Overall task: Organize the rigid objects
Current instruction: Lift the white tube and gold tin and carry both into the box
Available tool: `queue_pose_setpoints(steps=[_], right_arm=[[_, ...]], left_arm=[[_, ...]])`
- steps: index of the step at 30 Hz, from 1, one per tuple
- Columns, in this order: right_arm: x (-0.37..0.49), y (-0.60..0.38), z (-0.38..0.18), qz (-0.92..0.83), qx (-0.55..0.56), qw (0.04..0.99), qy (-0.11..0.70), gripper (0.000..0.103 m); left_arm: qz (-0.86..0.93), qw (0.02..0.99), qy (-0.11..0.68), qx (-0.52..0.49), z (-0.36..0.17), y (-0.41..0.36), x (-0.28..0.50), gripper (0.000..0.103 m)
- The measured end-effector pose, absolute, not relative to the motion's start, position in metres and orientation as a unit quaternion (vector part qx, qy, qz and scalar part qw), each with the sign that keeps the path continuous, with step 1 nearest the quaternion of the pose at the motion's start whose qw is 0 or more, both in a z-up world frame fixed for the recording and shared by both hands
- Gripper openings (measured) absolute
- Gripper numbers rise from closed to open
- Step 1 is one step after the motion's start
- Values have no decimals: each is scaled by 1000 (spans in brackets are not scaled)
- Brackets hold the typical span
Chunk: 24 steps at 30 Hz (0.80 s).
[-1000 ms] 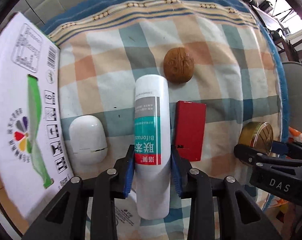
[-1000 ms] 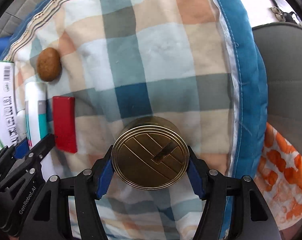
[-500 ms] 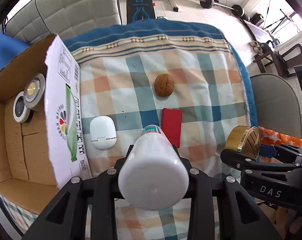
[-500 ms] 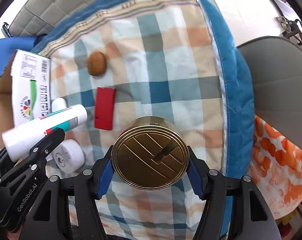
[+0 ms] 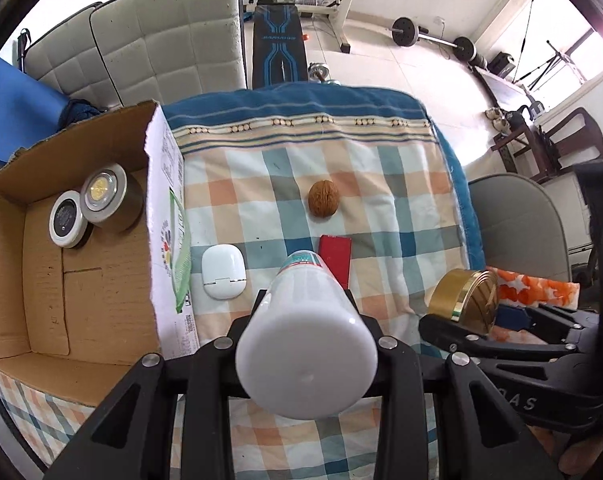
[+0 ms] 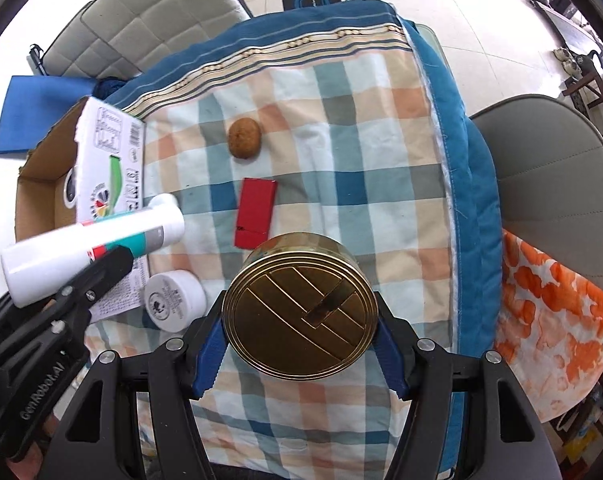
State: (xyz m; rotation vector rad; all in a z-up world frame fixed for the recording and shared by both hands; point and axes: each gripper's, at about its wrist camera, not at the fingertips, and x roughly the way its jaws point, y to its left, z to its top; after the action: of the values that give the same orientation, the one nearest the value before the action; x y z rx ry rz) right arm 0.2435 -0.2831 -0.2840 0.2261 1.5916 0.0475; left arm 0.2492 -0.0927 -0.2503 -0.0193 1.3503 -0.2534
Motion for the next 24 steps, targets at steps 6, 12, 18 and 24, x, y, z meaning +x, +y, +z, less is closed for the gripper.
queue_pose_setpoints(steps=[6, 12, 18, 24], right_arm=[[249, -249, -266, 47, 104, 708, 697, 67], [264, -188, -234, 85, 91, 727, 675, 67], [283, -97, -230, 121, 89, 730, 667, 67], [304, -20, -270, 114, 76, 722, 678, 67]], left_arm=[[-118, 799, 589, -40, -206, -57, 249, 29], [-92, 826, 553, -56, -167, 9, 257, 30], [-59, 840, 535, -64, -160, 89, 276, 29], [-19, 834, 546, -70, -198, 173, 303, 30]])
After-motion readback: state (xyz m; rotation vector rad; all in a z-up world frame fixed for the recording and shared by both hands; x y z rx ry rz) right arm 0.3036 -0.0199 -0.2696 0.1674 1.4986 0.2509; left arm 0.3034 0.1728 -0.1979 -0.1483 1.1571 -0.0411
